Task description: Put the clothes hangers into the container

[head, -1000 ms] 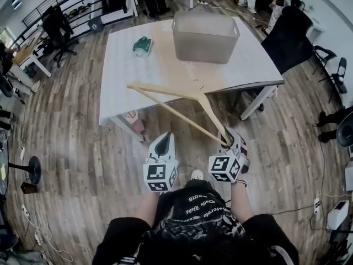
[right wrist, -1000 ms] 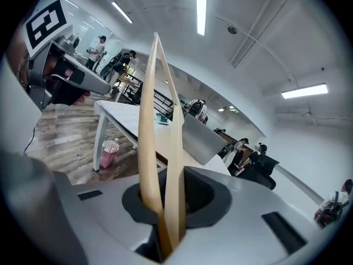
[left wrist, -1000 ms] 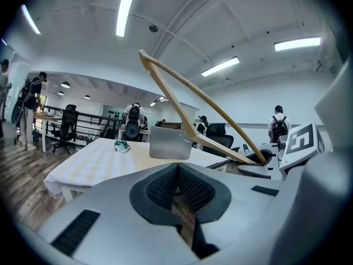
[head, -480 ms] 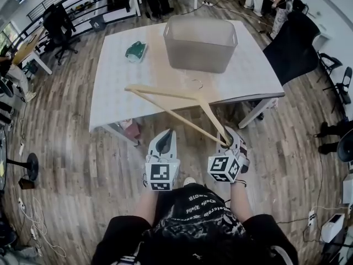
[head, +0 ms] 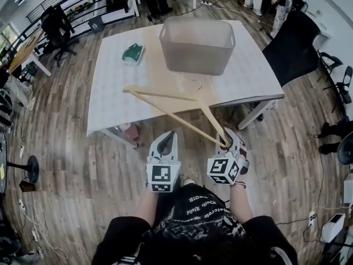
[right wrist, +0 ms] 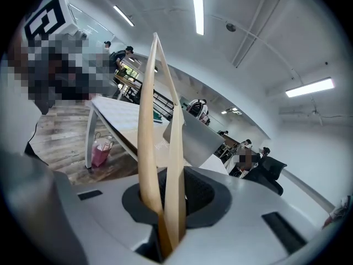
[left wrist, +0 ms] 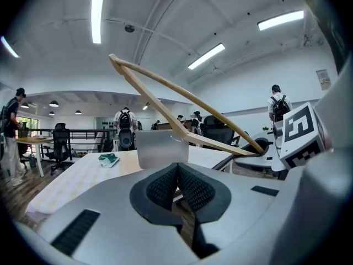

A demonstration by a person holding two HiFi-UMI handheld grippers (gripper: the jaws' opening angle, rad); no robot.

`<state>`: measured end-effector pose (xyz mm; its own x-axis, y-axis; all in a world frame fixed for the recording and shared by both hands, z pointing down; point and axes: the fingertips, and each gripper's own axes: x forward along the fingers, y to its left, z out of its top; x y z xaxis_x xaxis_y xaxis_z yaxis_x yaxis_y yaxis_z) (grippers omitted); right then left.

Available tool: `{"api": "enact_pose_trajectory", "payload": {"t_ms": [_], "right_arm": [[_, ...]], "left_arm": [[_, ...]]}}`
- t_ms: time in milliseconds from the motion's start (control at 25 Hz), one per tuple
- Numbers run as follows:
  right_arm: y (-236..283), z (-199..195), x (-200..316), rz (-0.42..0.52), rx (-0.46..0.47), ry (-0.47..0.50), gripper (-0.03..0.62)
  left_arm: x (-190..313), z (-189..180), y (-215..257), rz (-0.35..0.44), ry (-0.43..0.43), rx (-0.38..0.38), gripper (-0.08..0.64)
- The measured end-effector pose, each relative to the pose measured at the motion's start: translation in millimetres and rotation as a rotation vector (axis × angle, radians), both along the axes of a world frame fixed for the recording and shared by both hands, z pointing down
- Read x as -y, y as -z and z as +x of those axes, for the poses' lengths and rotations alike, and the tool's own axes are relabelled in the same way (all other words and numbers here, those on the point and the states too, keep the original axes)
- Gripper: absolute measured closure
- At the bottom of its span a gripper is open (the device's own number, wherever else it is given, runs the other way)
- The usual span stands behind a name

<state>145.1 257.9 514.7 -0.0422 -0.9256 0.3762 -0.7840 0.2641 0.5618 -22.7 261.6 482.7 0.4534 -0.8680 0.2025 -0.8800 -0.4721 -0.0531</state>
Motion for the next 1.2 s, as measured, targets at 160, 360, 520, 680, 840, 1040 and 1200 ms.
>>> {"api": "enact_pose_trajectory", "payload": {"t_ms": [160,360,520,680,840,1040,1200], "right_arm": [[9.1,4.9,7.5,0.042,-0.004,-0.017,0.53],[23.0,2.4,37.6,0.083,-0.013,-0.032,0.531],[35.0,6.5,72.0,0.097,-0.032,-0.054,0.53],[43.1,-3.0,107.6,0.132,-0.052,-0.04,0.529],[43.8,-13.0,150.2,0.123,-0.071,-0.043,0.529],[54.9,-26.7,195.5,0.125,-0.079,-0.087,0.529],[64.5,-22.5,226.5,0.139,-0.093,-0.129,0.529]], "left_arm": [[11.6,7.4,1.3,0.0,-0.027,0.003,0.54],[48.5,5.2,3.6,0.002,-0.045,-0.008,0.54],[86.3,1.3,5.4,-0.014,-0.047,-0.016,0.54],[123.6,-2.3,-6.6,-0.07,-0.086,0.001,0.54],[168.7,-7.6,-3.0,-0.045,-0.119,0.021,0.54],[225.8,-25.3,4.3,-0.041,-0.15,0.005,0.54],[264.9,-25.7,8.9,-0.034,-0.18,-0.006,0.54]]}}
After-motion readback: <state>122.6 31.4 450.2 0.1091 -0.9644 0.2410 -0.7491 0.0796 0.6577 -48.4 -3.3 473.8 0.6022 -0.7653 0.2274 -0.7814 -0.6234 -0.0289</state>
